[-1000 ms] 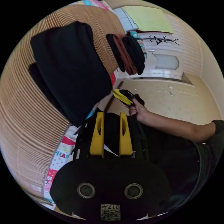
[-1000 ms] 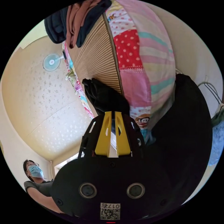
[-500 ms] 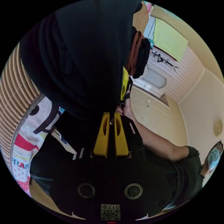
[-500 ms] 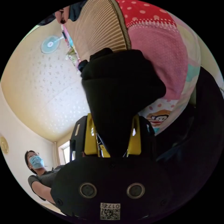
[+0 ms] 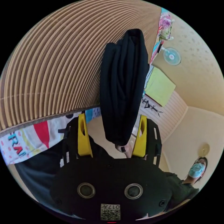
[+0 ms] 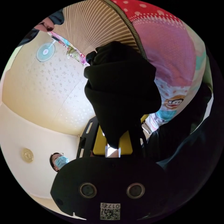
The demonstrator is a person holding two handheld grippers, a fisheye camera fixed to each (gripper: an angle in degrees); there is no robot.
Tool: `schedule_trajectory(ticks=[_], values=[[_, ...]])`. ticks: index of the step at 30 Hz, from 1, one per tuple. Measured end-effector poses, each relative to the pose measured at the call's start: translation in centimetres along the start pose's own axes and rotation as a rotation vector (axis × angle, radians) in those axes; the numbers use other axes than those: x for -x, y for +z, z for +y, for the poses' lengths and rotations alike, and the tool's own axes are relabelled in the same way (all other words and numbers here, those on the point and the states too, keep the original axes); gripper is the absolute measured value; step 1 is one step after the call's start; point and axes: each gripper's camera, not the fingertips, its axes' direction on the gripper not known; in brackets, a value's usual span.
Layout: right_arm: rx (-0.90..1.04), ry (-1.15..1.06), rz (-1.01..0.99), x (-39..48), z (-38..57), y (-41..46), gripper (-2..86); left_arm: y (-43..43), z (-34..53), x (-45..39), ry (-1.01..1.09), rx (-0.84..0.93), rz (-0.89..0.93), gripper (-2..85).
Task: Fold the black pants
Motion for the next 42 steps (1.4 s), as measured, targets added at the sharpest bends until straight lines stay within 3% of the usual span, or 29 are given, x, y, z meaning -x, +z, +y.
schedule_trajectory(ticks=[6, 7, 8, 11, 15, 22, 31, 34, 37, 39, 41, 42], values=[[0.062, 0.013, 0.142, 0.9, 2.9, -2.4, 6.1, 5.1, -2.7, 0.0, 0.024, -0.079, 0.367, 28.6], [0.082, -0.014, 0.200, 1.7, 3.4, -2.6, 5.6, 6.7, -3.2, -1.0, 0.028, -0.034, 0.359, 24.3], [0.102, -0.062, 0.252, 2.7, 3.9, -2.9, 5.0, 8.1, -3.3, -2.2, 0.015, 0.027, 0.230, 17.7], [0.161, -0.204, 0.323, 5.9, 4.8, -4.0, 4.1, 10.7, -2.6, -6.8, 0.146, 0.076, 0.142, 12.0], [0.258, -0.347, 0.287, 10.3, 5.7, -5.3, 3.6, 13.8, -0.4, -13.8, 0.298, 0.050, 0.170, 10.9], [0.422, -0.676, 0.270, 24.0, 9.3, -8.6, 3.3, 22.5, 5.0, -33.2, 0.623, 0.042, 0.169, 10.5], [0.312, -1.075, 0.270, 40.2, 15.5, -23.2, 4.1, 45.6, 9.2, -58.6, 0.912, 0.251, 0.163, 11.5], [0.170, -0.962, 0.336, 40.5, 13.4, -30.0, 4.9, 53.9, 6.1, -59.7, 0.728, 0.380, 0.044, 13.0], [-0.008, -0.726, 0.396, 35.2, 8.0, -38.2, 6.1, 57.0, 1.5, -54.2, 0.509, 0.411, -0.207, 11.4], [-0.161, -0.517, 0.273, 28.3, 5.2, -44.1, 7.0, 53.9, -0.9, -48.5, 0.339, 0.376, -0.376, 10.2], [-0.389, -0.297, -0.109, 16.3, 6.5, -50.3, 5.4, 43.5, -0.9, -41.2, 0.079, 0.214, -0.474, 9.6], [-0.470, -0.296, -0.205, 13.7, 8.0, -51.2, 4.3, 40.1, -0.2, -39.7, 0.014, 0.152, -0.464, 9.3]])
